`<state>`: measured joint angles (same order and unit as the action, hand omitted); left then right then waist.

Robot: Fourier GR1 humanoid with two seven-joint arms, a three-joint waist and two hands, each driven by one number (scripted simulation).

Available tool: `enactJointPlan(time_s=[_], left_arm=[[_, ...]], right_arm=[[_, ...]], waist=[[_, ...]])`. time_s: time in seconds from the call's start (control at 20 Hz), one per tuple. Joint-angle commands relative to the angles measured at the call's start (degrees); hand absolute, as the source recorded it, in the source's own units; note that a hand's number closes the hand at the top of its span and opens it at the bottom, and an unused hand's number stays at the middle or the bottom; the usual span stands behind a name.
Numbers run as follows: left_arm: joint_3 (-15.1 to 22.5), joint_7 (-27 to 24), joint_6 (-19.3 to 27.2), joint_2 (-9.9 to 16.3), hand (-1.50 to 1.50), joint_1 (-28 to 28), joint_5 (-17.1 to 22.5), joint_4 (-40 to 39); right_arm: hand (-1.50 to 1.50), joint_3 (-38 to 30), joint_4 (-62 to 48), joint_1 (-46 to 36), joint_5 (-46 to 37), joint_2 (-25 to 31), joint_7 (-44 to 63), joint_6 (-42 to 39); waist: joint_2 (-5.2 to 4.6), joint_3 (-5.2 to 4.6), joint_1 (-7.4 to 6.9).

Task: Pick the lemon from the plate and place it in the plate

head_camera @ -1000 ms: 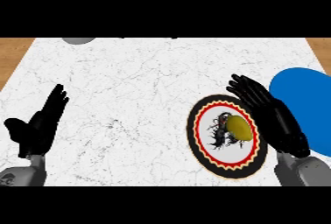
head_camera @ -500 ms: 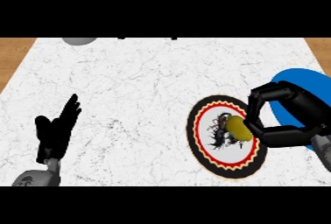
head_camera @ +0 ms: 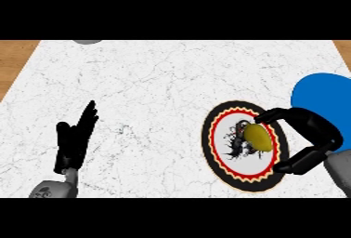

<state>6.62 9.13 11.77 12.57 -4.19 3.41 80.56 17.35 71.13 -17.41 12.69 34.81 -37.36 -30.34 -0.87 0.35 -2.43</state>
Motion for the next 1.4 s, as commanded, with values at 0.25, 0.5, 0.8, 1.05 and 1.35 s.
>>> enactJointPlan(time_s=[0.25,0.5,0.8,1.05,1.35], left_arm=[[-0.17,4.22,0.20,0.53,0.00,-1.66,-0.49,1.28],[0.39,0.24,1.08,-1.17,0.00,0.46,-2.06,-1.10],[0.22,-1.04,2.23,-3.09,0.00,0.27,-2.52,-2.33],[1.27,6.61,2.83,-2.79,0.00,1.09,-3.14,5.60],[-0.57,-1.46,-0.89,-2.02,0.00,6.64,-2.40,2.48]], right_arm=[[-1.50,5.48,-7.72,-8.75,-23.68,7.85,-16.12,7.16],[-1.50,10.51,-8.00,-14.72,-31.88,6.80,-12.00,9.97],[-1.50,15.69,-7.25,-20.53,-36.85,9.10,-6.20,1.31],[-1.50,17.99,-6.62,-18.68,-41.65,7.05,-4.23,1.50],[-1.50,17.08,-16.34,-20.05,-47.66,0.70,-7.47,5.36]], waist=[[0.48,-0.17,0.48],[0.66,-0.34,1.15],[0.69,-0.41,1.67],[0.92,-0.34,2.03],[0.76,-0.35,1.68]])
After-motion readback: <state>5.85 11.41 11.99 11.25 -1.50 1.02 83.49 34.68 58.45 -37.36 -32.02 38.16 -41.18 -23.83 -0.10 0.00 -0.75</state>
